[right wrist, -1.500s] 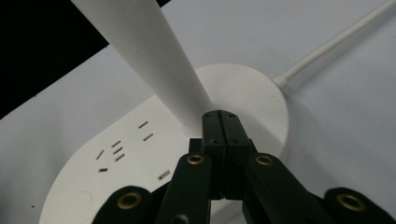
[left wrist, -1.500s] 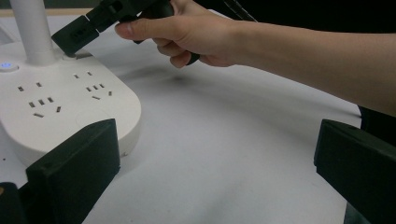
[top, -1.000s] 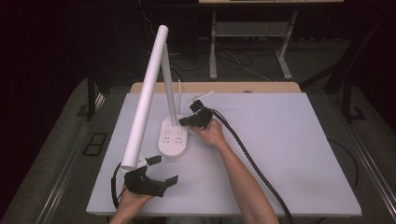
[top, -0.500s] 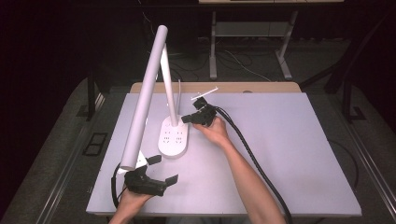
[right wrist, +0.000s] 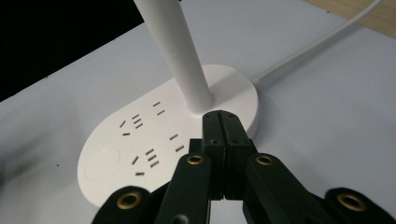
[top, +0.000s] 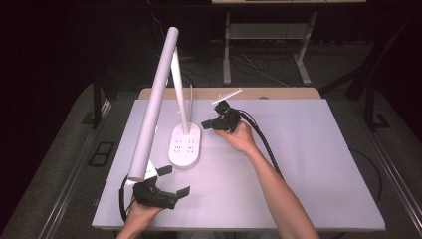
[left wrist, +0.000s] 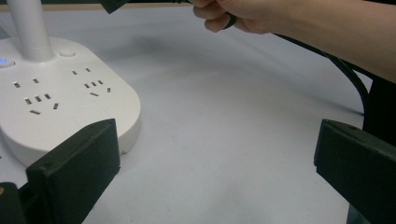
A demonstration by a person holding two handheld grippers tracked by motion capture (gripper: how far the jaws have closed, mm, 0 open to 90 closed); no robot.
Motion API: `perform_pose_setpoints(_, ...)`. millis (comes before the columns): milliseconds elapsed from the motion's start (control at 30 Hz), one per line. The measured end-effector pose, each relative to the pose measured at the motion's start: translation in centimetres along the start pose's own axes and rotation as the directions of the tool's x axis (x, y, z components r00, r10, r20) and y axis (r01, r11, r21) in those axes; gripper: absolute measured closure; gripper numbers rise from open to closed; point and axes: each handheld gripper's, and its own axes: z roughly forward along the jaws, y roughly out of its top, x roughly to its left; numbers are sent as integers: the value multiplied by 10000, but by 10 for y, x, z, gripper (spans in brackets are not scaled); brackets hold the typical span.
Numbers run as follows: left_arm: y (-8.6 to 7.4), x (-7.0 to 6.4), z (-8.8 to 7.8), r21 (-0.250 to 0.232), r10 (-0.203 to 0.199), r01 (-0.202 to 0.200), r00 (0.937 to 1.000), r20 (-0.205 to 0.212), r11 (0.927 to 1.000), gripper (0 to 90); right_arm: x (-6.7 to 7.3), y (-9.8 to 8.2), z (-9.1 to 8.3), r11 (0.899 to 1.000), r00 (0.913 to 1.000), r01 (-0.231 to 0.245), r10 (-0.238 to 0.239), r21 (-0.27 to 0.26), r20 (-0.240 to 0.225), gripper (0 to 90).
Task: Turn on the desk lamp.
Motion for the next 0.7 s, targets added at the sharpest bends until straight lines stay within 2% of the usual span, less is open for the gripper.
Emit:
perform_pose_setpoints(233, 0, 0, 1, 22, 20, -20, 10000, -36, 10000, 0, 1, -7, -27, 9999, 10000, 47, -47, -96, 77, 892)
perform_pose_setpoints(333, 0, 0, 1, 37, 35, -35, 10000, -48, 10000, 0, 3, -11, -39, 9999, 10000, -2, 2, -138, -18, 834)
perform_pose_setpoints(500, 0, -1, 1, 61, 23, -23, 10000, -25, 10000, 0, 8, -20, -59, 9997, 9999, -16, 20, -257, 167, 651)
perform_pose_setpoints(600, 0, -1, 2, 80, 12, -11, 10000, -33, 10000, 0, 11, -26, -72, 9994, 9994, -138, 147, -315, 309, 505)
perform_pose_setpoints(700, 0, -2, 2, 70, 23, -23, 10000, -30, 10000, 0, 14, -33, -85, 9989, 9978, -97, 127, -456, 654, 373)
